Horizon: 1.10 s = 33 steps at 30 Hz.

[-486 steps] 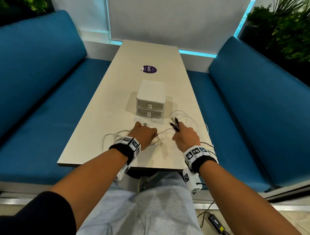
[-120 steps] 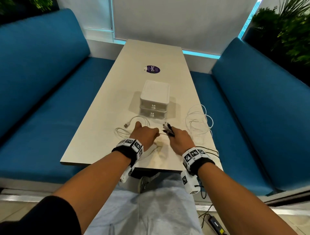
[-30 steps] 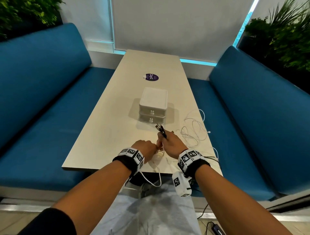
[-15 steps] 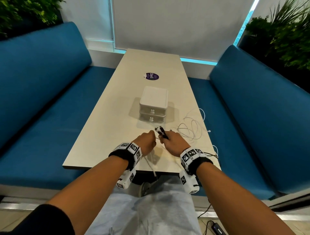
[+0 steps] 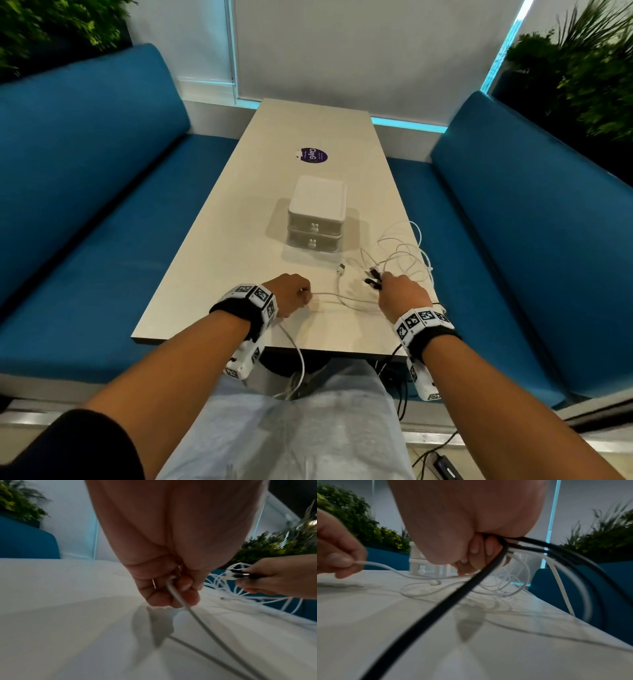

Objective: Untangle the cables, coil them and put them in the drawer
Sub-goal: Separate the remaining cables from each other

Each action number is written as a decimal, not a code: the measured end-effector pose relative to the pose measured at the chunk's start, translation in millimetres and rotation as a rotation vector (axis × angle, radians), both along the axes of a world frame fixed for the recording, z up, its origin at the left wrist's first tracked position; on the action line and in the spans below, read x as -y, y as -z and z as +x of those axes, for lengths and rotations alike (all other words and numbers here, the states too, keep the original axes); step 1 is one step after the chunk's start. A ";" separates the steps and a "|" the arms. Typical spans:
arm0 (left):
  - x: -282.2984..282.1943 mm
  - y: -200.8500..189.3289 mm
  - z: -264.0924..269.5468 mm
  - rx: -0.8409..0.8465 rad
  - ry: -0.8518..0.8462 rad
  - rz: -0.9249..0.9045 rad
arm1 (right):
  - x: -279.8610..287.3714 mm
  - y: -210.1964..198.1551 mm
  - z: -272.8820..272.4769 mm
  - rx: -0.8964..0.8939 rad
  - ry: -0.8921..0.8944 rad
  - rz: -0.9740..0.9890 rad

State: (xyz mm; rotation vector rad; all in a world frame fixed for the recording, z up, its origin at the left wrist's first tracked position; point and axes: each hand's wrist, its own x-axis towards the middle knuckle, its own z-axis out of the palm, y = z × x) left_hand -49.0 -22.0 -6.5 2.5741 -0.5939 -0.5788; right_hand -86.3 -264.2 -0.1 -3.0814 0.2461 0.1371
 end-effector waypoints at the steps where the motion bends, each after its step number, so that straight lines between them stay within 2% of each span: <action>1: -4.8 -0.5 1.4 0.036 0.003 0.040 | 2.0 -0.4 -0.8 0.003 0.027 0.035; 4: -4.1 -1.3 3.6 0.114 0.015 0.087 | -9.6 -3.4 1.7 0.064 0.017 0.168; 8: 22.3 0.1 -1.7 0.156 0.022 0.050 | -51.4 0.5 2.1 0.103 -0.121 0.348; 13: 25.0 -2.7 1.0 0.119 -0.023 -0.083 | -64.7 11.2 1.6 0.016 -0.195 0.537; 16: 17.7 -6.3 3.0 0.075 -0.022 -0.208 | -58.6 7.7 7.0 -0.057 -0.216 0.579; 19: 11.4 -10.7 3.9 0.068 -0.082 -0.246 | -47.7 6.4 9.7 -0.068 -0.211 0.490; 24: 9.7 -8.6 7.8 0.094 -0.013 -0.089 | -32.6 5.5 6.9 -0.055 -0.156 0.270; 30: -22.2 5.9 11.0 0.099 -0.001 0.125 | 20.7 7.7 -3.0 -0.059 0.115 0.106; 33: -12.6 3.3 7.0 0.143 0.011 0.162 | 12.1 7.5 -3.9 -0.059 0.146 0.124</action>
